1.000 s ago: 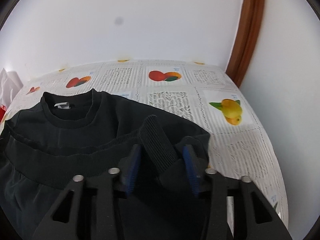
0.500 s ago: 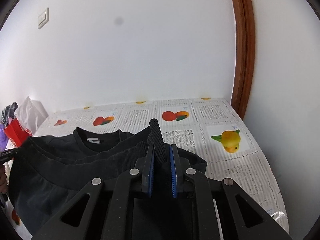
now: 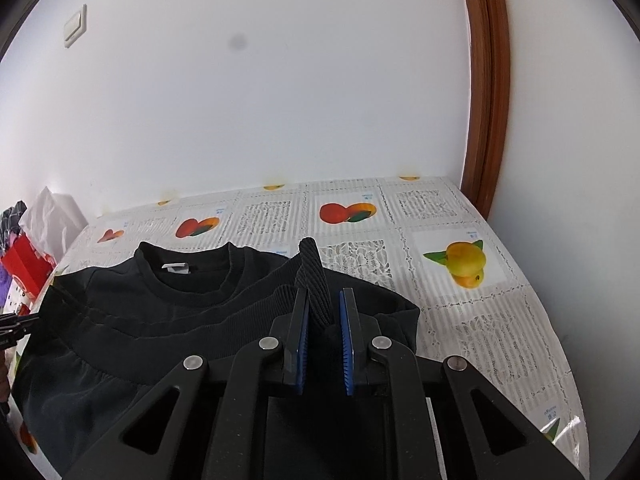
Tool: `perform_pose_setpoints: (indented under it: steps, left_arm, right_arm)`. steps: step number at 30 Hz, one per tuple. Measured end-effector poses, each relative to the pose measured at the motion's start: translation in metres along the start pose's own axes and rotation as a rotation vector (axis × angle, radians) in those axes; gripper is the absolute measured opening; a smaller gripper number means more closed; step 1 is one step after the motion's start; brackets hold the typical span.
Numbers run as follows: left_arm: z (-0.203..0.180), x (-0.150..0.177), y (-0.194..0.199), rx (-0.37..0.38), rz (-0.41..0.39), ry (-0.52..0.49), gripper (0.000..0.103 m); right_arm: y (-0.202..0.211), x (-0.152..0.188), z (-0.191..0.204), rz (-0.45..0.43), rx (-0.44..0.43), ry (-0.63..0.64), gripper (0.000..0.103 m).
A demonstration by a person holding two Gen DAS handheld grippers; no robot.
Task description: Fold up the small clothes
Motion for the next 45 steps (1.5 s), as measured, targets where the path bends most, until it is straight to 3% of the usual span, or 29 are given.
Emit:
perform_pose_setpoints:
  steps: [2,6,7,8,9,13,14,16,18,23,26,30,34,36,39,42,45]
  left_arm:
    - [0.006,-0.005,-0.007,-0.026,0.002,0.008,0.023]
    - [0.012,-0.016,-0.02,0.027,0.021,0.052,0.034]
    - [0.012,-0.018,-0.022,0.033,0.026,0.056,0.033]
    - [0.01,-0.02,-0.022,0.024,0.023,0.058,0.021]
    - [0.008,-0.022,-0.018,0.023,0.004,0.056,0.008]
    - [0.003,-0.041,0.032,0.061,-0.209,0.071,0.009]
    - [0.006,-0.046,0.041,0.073,-0.247,0.099,0.009]
    - [0.013,-0.056,0.041,0.047,-0.266,0.13,0.009]
    - [0.019,-0.064,0.024,0.01,-0.229,0.141,0.009]
    - [0.023,-0.061,-0.027,-0.09,-0.1,0.138,0.009]
    - [0.026,-0.057,-0.04,-0.107,-0.066,0.142,0.009]
    - [0.028,-0.053,-0.043,-0.103,-0.042,0.15,0.013]
    - [0.026,-0.047,-0.04,-0.111,-0.012,0.138,0.018]
    - [0.025,-0.041,-0.034,-0.114,-0.006,0.13,0.024]
    - [0.027,-0.024,-0.022,-0.123,-0.002,0.115,0.043]
    - [0.035,-0.001,-0.012,-0.089,0.012,0.126,0.046]
    - [0.043,0.031,-0.007,-0.027,0.047,0.152,0.046]
  right_arm:
    - [0.0,0.0,0.002,-0.001,0.003,0.004,0.014]
    - [0.002,0.003,0.003,0.004,0.002,-0.002,0.014]
    - [0.002,0.005,0.002,0.009,0.004,-0.004,0.014]
    - [0.002,0.006,0.002,0.015,0.004,-0.006,0.014]
    - [0.0,0.007,0.001,0.025,0.006,-0.009,0.014]
    - [0.009,0.007,-0.002,-0.006,0.0,0.001,0.014]
    - [0.021,0.002,-0.005,-0.076,0.001,0.003,0.013]
    - [0.029,-0.007,-0.015,-0.107,-0.043,-0.04,0.013]
    - [0.016,-0.012,-0.026,-0.069,-0.022,-0.074,0.013]
    - [-0.057,0.005,-0.04,0.147,0.092,-0.069,0.013]
    - [-0.079,0.018,-0.046,0.201,0.118,-0.077,0.014]
    - [-0.081,0.017,-0.042,0.2,0.162,-0.049,0.016]
    - [-0.078,0.018,-0.039,0.214,0.18,-0.03,0.025]
    - [-0.064,0.021,-0.038,0.213,0.162,-0.03,0.039]
    - [-0.035,0.032,-0.039,0.169,0.165,-0.03,0.057]
    - [-0.019,0.056,-0.05,0.202,0.194,-0.025,0.058]
    - [-0.01,0.085,-0.061,0.241,0.17,-0.044,0.058]
Point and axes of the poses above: each gripper's, at about its wrist camera, not at the fingertips, and y roughly against the way its jaws point, z to its left, x to its underside, the point moved 10 cm from there along -y, roughly the way its jaws point, and after that the axes turned 14 degrees about z, right-handed, at the moved point
